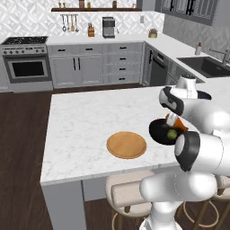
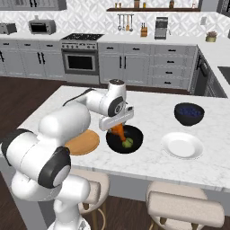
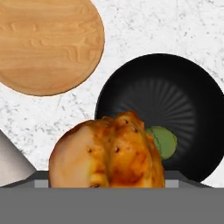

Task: Pick the chicken drumstick and lime from their plates and place them in the bowl. Then put the bowl in the fridge.

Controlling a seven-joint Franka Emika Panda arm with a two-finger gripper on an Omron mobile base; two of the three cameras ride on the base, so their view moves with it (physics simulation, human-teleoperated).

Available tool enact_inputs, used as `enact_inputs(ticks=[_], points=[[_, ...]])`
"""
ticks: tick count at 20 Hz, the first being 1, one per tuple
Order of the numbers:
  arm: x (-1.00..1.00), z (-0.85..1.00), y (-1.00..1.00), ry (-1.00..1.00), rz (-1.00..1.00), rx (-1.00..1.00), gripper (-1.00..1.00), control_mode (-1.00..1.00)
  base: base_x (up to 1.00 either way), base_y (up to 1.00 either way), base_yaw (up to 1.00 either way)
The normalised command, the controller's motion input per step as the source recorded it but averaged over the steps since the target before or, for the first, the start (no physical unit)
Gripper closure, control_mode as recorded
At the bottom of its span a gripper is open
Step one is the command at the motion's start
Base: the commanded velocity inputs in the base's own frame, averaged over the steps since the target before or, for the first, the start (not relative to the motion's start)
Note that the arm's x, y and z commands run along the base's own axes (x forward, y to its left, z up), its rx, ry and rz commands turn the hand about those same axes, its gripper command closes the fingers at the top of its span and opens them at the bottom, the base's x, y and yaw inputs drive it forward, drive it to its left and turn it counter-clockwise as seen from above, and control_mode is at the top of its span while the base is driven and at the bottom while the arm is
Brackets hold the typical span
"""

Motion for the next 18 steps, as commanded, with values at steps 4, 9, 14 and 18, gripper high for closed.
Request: enact_inputs(ticks=[4, 9, 14, 18], points=[[0.49, -0.34, -0.24, 0.03, 0.0, 0.0, 1.0, -1.0, 0.0, 0.0, 0.0], [0.44, -0.47, 0.11, 0.0, 0.0, -0.01, 1.0, -1.0, 0.0, 0.0, 0.0], [0.05, -0.58, 0.32, 0.0, 0.0, -0.02, 1.0, -1.0, 0.0, 0.0, 0.0], [0.21, -0.17, 0.01, 0.0, 0.0, 0.0, 1.0, -1.0, 0.0, 0.0, 0.0]])
